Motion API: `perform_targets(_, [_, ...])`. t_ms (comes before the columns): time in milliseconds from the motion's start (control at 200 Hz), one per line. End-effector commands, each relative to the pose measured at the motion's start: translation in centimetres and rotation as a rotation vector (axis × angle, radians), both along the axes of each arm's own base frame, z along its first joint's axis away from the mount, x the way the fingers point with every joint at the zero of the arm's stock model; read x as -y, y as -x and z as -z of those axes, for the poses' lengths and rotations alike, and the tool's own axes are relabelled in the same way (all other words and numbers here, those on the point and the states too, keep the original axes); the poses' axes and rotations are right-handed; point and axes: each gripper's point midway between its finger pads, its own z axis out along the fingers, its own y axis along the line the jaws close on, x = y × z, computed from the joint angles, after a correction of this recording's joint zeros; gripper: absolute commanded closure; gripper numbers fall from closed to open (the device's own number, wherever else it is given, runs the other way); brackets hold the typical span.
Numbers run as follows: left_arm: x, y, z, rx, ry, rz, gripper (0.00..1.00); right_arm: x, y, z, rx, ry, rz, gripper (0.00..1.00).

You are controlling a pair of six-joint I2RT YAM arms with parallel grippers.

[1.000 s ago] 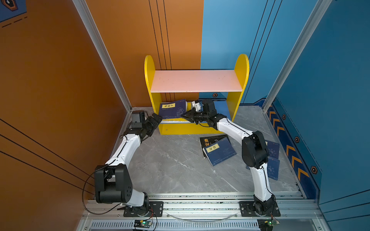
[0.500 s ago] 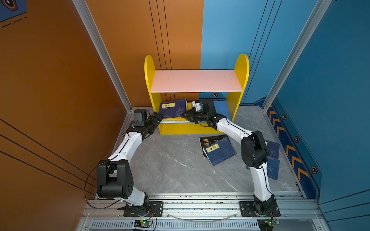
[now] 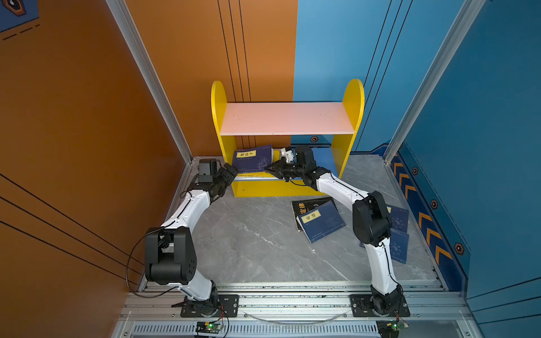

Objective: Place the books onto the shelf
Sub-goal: 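Press the dark blue book upright against the yellow book with the right gripper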

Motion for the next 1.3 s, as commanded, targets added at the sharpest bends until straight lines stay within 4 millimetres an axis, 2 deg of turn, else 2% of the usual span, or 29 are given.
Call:
perform_targets(0, [-0.4, -0.4, 0.2, -0.018, -0.025, -0.035, 0.04, 0.1, -0.1, 1.7, -0.009, 0.058, 0.023, 0.97])
perform_targets(25, [-0.5, -0.4, 0.3, -0.020, -0.030, -0.040, 0.04, 0.1, -0.1, 1.7, -0.009, 0.059, 0.023, 0.97])
perform_targets(45, [-0.6, 0.1, 1.1, -0.058, -0.036, -0.043, 0.04, 0.1, -0.1, 1.7, -0.009, 0.060, 0.025, 0.97])
perform_targets(235, [-1.4, 0.7, 2.2, -0.105, -0.069, -0.070, 0.04, 0.4, -0.4, 2.0, -0.012, 0.075, 0.027, 0.94])
perform_targets(386, [-1.6, 0.9, 2.9, -0.130, -0.079, -0.075, 0.03, 1.4, -0.9, 2.0, -0.004, 0.149, 0.040, 0.78])
perform_targets(531, [-1.4, 0.9, 3.2, -0.138, -0.070, -0.069, 0.04, 2.7, -1.7, 1.8, 0.001, 0.207, 0.067, 0.68])
perform_targets(791, [-1.4, 1.1, 3.0, -0.136, -0.069, -0.069, 0.04, 4.6, -1.9, 1.9, 0.022, 0.303, 0.108, 0.69])
perform_targets(1021, [-0.9, 0.9, 2.6, -0.125, -0.048, -0.053, 0.04, 4.1, -2.0, 1.9, 0.040, 0.332, 0.104, 0.70])
perform_targets(1297, [-0.6, 1.2, 1.2, -0.085, -0.044, -0.040, 0.03, 3.3, -2.3, 1.5, 0.064, 0.330, 0.100, 0.71])
